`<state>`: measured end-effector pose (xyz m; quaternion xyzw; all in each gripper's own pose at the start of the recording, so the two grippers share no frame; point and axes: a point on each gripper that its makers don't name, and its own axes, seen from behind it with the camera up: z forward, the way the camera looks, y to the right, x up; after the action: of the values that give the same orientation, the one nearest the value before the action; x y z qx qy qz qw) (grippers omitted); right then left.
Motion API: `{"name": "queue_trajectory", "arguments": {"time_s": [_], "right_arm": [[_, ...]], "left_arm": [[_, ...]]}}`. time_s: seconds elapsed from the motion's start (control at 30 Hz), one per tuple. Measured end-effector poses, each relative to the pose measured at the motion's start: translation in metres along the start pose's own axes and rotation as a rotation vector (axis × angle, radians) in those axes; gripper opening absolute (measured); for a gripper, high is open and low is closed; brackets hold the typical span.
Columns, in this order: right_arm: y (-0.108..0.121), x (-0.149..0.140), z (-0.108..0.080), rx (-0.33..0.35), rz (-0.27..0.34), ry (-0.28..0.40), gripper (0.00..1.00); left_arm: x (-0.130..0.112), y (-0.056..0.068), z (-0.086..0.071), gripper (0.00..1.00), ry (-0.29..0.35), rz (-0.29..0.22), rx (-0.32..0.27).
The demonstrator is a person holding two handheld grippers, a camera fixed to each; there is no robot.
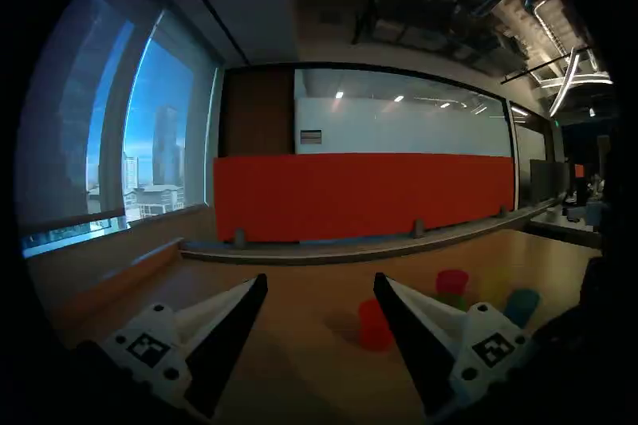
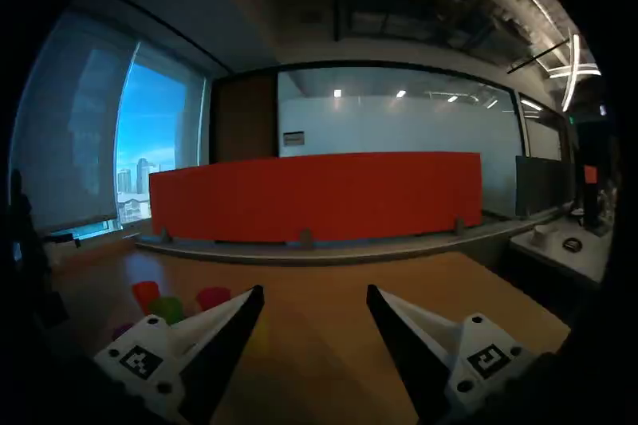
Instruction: Pour water
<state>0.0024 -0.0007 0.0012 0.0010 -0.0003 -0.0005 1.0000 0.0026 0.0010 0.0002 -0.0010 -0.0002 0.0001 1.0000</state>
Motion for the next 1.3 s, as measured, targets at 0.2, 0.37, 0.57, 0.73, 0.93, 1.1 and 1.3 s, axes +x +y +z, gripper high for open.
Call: {"name": "queue_trajectory", "arguments": {"time_s": [0.2, 0.37, 0.57, 0.73, 0.93, 1.1, 1.3], "right_arm": [[-0.009, 0.028, 0.009, 0.032, -0.018, -0.011, 1.0], [-0.016, 0.049, 0.012, 0.057, -0.017, -0.014, 1.0], [-0.02, 0.068, 0.013, 0.084, 0.009, -0.014, 1.0], [-0.021, 0.072, 0.011, 0.095, -0.004, -0.017, 1.0], [-0.036, 0.073, 0.008, 0.163, -0.042, -0.025, 1.0], [-0.053, 0.077, 0.003, 0.246, -0.065, -0.024, 1.0], [-0.079, 0.083, -0.003, 0.354, -0.085, -0.023, 1.0]], "left_arm": [[0.024, 0.007, 0.005, 0.99, -0.019, -0.003, -0.02], [0.047, 0.011, 0.008, 1.0, -0.029, -0.007, -0.044], [0.065, 0.013, 0.011, 1.0, -0.045, -0.036, -0.076], [0.076, 0.02, 0.014, 1.0, -0.042, -0.073, -0.121], [0.085, 0.028, 0.014, 0.99, -0.037, -0.115, -0.192], [0.09, 0.037, 0.013, 1.0, -0.036, -0.103, -0.249], [0.088, 0.054, 0.013, 0.99, -0.053, -0.102, -0.323]]}}
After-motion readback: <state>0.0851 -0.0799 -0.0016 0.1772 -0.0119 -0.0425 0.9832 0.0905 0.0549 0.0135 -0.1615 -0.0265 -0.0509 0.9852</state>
